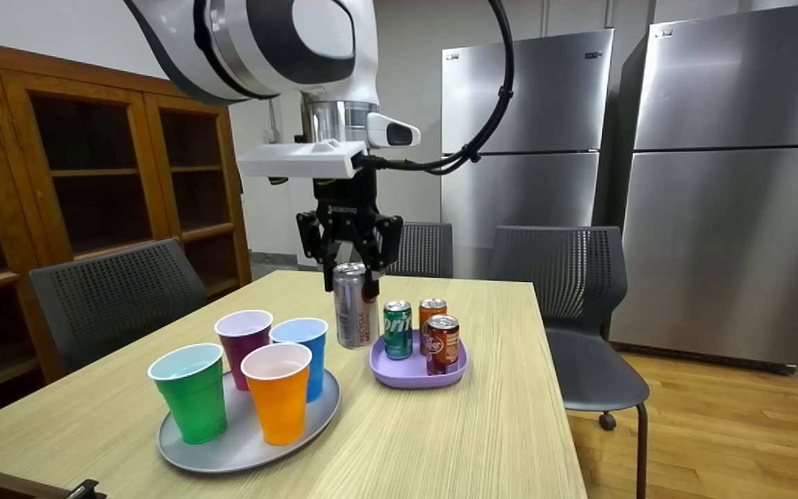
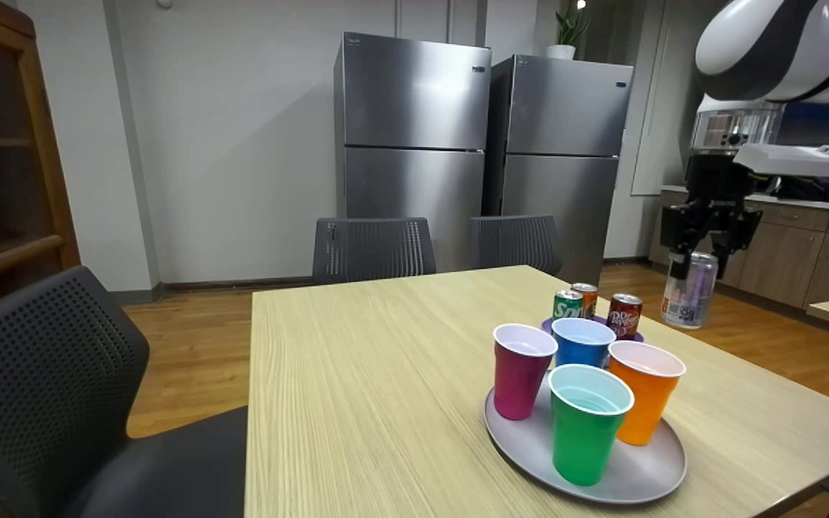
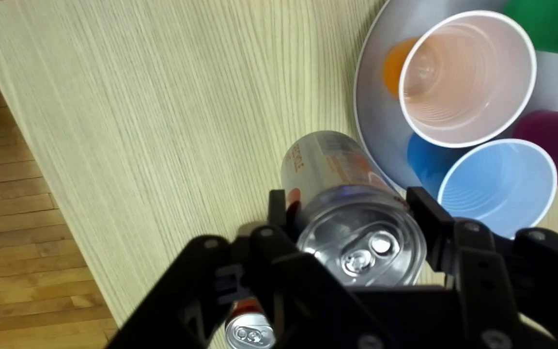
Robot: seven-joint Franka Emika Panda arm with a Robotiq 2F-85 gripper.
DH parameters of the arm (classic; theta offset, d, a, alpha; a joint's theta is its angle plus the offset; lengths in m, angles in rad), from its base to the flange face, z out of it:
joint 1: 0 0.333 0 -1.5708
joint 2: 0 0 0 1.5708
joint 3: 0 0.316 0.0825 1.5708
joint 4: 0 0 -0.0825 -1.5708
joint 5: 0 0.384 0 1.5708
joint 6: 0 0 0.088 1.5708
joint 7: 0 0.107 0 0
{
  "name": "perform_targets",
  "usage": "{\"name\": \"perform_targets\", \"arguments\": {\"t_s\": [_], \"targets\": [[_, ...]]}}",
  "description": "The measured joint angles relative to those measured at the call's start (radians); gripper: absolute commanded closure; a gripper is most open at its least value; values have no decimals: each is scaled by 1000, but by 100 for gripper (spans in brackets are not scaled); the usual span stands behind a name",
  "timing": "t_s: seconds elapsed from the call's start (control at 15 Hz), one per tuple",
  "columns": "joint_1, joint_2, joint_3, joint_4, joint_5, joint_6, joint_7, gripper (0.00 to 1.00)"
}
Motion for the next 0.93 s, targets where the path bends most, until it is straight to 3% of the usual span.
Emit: {"name": "perform_targets", "arguments": {"t_s": [0.93], "targets": [[-1, 248, 0, 119, 9, 136, 0, 62]]}}
